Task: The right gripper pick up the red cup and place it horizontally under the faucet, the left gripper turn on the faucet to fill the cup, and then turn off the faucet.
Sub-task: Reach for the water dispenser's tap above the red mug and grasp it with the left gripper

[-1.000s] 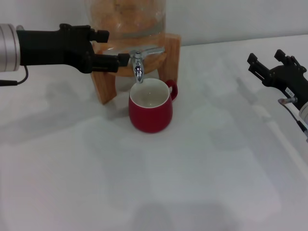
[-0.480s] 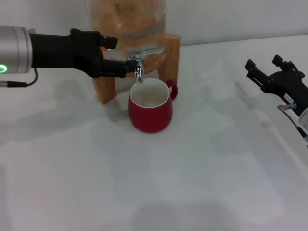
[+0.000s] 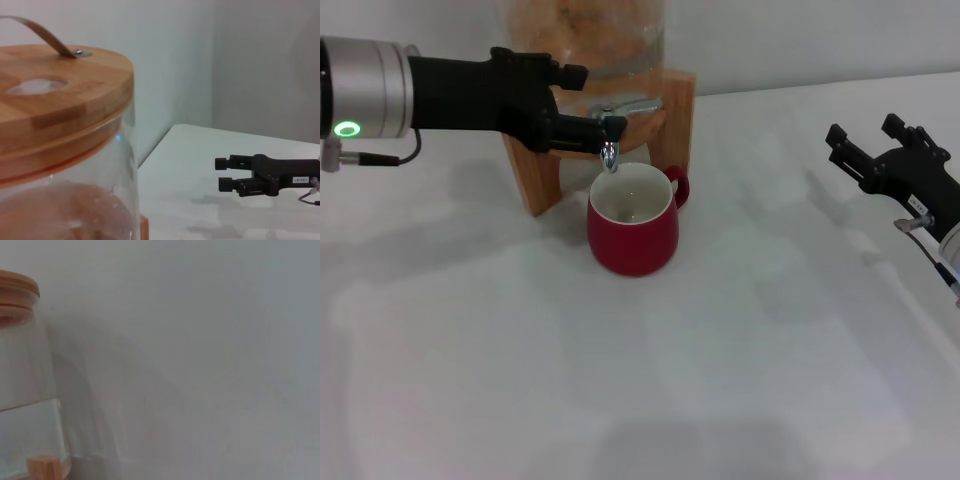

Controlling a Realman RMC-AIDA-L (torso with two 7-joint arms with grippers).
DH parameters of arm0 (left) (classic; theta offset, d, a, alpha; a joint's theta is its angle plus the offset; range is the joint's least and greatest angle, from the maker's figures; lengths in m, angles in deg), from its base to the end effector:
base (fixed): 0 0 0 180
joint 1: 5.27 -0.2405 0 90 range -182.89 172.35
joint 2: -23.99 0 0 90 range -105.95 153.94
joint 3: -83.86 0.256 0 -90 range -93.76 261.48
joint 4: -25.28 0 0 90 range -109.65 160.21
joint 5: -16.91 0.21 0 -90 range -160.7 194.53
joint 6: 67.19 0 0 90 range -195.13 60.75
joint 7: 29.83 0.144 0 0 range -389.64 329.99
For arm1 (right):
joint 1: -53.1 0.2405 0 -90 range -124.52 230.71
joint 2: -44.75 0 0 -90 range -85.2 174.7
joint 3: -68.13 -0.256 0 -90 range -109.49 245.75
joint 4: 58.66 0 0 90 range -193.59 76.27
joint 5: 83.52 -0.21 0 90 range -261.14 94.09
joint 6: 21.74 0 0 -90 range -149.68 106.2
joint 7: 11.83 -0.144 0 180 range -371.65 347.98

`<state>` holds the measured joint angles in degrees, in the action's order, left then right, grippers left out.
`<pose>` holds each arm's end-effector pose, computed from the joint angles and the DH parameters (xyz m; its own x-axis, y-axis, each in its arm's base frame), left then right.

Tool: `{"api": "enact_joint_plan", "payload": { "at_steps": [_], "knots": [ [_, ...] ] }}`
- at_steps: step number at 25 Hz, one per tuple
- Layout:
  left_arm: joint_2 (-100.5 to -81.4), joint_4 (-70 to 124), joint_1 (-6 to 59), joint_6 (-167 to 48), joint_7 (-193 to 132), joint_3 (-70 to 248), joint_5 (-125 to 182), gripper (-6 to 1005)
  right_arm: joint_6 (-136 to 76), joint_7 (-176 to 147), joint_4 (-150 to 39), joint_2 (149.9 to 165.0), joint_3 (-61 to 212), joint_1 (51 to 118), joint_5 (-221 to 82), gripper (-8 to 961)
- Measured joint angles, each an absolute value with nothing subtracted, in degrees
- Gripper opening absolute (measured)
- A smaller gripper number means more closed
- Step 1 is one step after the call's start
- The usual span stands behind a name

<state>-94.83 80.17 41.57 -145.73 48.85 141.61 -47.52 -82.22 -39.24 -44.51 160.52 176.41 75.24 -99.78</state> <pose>-0.1099 0.4145 0.0075 0.9328 0.1435 0.3305 0.2278 -0.9456 -0.2324 0.3358 0.3385 0.0012 0.5803 -0.0507 -0.8129 -0.7990 -0.2290 -0.5561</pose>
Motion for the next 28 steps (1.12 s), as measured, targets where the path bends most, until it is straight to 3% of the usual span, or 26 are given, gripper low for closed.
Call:
{"api": "enact_joint_plan", "payload": {
  "at_steps": [28],
  "knots": [
    [-95.01,73.88,47.23,-135.89,53.00,149.55,-47.85,853,-83.78,-39.32,-44.51,160.58,176.40,75.08,-99.78,857]
  ]
}}
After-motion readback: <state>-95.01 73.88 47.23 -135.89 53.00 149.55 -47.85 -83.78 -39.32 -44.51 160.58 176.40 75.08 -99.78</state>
